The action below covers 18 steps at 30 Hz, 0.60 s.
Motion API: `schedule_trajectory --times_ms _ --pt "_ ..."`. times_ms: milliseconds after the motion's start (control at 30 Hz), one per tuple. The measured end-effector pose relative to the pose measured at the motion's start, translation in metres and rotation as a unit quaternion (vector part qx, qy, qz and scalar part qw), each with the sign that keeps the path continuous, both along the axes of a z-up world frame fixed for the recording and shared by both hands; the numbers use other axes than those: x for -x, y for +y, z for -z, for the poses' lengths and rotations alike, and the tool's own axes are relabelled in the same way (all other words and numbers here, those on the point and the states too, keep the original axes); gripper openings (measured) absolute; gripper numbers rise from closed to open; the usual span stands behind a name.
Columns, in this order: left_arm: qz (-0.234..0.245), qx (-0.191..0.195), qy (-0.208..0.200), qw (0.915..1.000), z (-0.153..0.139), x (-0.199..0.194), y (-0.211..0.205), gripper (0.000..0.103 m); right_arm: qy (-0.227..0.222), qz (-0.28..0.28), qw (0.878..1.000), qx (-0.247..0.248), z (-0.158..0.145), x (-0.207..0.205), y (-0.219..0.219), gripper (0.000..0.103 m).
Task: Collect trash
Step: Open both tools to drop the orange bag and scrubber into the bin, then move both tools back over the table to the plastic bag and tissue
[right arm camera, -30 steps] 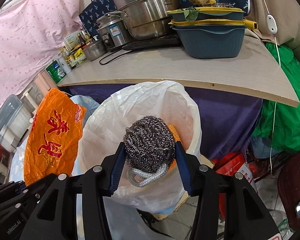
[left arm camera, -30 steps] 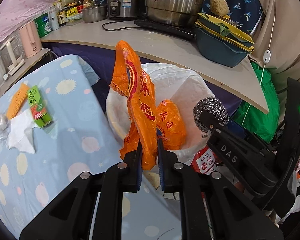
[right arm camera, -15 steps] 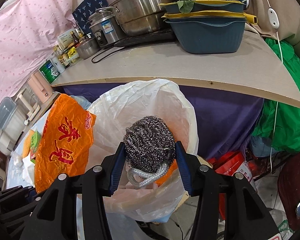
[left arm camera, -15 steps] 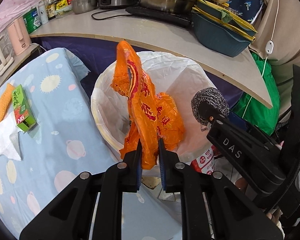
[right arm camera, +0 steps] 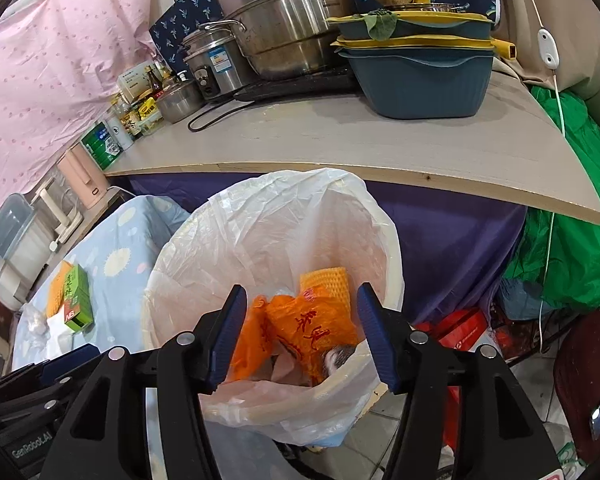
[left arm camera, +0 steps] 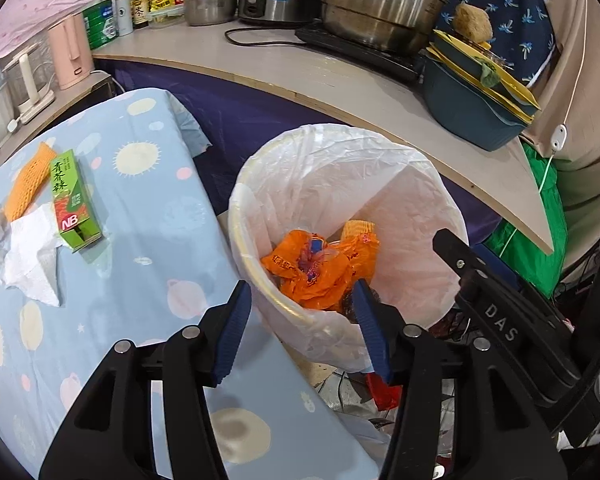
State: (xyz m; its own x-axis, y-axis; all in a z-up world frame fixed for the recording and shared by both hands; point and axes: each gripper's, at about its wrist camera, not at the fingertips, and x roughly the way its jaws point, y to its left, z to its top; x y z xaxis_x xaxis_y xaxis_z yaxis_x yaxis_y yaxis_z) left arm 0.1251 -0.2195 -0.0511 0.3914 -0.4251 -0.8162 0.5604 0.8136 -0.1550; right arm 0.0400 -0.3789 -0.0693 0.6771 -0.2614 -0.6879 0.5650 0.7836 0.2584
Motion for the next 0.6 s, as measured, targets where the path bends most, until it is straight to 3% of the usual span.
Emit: schedule_trajectory --times_ms 600 --pt "-0.048 0.000 -0.008 0.9988 -0.002 -0.005 0.056 0.050 -0.004 -0.043 0.999 0.012 -0.015 -0.010 0.052 0.061"
